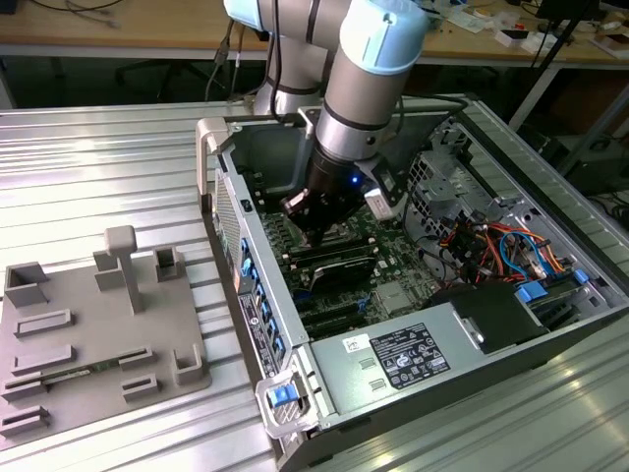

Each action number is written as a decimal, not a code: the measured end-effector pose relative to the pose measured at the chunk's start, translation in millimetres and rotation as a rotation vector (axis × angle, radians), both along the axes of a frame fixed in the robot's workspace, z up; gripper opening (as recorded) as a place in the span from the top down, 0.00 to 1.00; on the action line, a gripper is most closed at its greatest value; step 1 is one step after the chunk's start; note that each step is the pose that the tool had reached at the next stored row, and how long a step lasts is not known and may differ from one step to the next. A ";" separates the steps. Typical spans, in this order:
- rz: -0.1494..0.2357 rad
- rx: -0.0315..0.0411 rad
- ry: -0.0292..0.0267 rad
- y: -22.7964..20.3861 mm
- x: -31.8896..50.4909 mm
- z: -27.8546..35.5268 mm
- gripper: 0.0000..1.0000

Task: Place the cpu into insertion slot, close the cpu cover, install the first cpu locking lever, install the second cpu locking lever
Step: 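Install the second cpu locking lever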

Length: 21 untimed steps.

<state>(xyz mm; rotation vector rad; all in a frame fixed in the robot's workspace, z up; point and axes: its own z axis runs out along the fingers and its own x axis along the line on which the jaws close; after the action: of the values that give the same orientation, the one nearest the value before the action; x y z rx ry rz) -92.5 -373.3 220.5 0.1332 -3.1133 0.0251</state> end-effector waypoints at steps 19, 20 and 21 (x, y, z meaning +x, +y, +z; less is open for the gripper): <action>0.000 0.0076 -0.0002 -11.3 11.6 7.9 0.89; 0.000 0.0076 -0.0001 -11.3 11.6 7.9 0.89; 0.000 0.0076 0.0000 -11.4 11.5 8.4 0.89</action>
<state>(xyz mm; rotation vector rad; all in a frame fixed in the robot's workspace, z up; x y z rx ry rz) -81.0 -384.7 228.9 0.1335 -3.1137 0.0134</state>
